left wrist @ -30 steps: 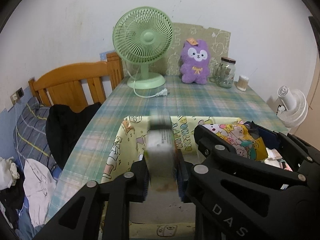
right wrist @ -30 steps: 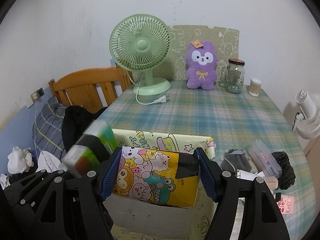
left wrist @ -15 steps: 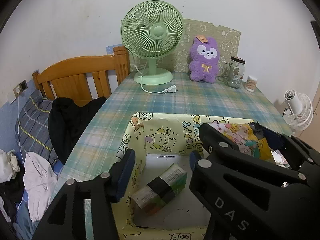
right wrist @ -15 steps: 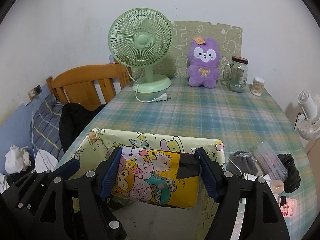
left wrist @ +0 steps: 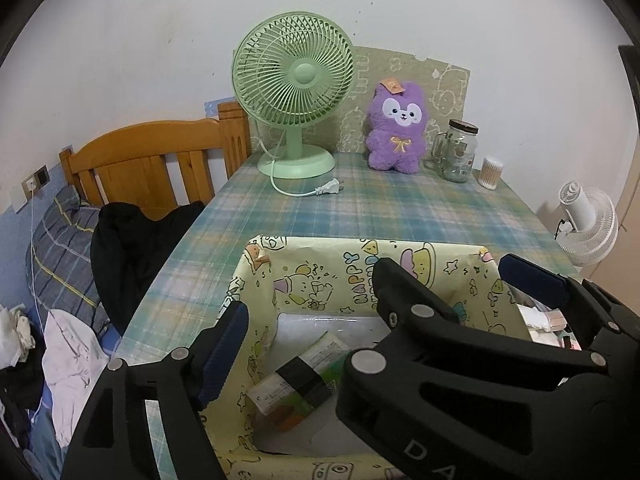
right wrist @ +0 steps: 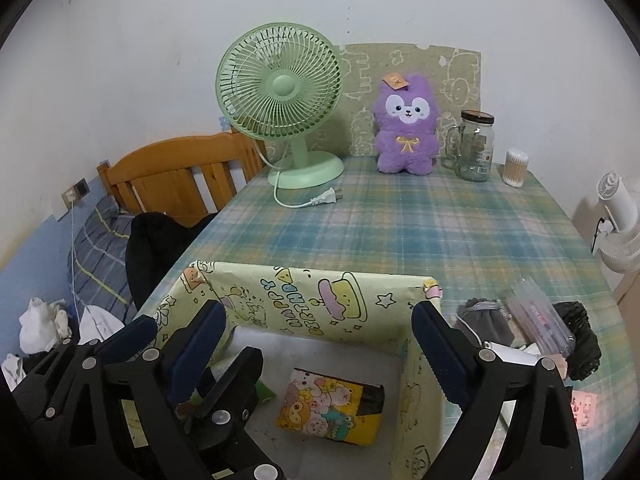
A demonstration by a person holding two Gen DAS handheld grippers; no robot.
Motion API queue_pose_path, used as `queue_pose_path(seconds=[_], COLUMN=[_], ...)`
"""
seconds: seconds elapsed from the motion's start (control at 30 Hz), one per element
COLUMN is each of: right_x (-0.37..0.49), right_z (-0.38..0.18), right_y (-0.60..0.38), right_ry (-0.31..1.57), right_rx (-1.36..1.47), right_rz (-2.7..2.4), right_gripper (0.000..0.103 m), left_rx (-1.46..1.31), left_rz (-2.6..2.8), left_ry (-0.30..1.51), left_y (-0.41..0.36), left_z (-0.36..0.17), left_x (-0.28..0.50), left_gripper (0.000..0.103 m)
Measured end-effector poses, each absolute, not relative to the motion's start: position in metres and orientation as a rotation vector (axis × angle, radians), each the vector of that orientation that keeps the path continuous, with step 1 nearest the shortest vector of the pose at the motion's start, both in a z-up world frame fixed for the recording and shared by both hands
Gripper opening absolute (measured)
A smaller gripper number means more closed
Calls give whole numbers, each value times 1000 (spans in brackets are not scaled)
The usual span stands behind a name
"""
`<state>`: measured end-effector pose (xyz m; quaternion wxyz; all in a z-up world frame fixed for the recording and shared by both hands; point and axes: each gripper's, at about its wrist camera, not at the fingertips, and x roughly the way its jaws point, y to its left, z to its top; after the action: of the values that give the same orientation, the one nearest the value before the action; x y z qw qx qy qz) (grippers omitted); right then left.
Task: Organize soft objects
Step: 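Lower the green pack into the box with the left tool while the right tool drops the yellow pack in, then withdraw both tools from the box and move back toward the remaining items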
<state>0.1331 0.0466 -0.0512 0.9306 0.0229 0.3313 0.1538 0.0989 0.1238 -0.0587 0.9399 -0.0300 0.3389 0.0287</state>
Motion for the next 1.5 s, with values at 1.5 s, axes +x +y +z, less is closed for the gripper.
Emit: queue_pose_path(seconds=[1.5], right_x=[69], right_z=[5], right_y=[-51], right_ry=[471], right_rx=[54], right_rz=[270], right_gripper=[103], left_rx=[-45], left_rz=[12], left_ry=[591], left_y=[39], left_z=[-13], left_x=[52], left_gripper=[96])
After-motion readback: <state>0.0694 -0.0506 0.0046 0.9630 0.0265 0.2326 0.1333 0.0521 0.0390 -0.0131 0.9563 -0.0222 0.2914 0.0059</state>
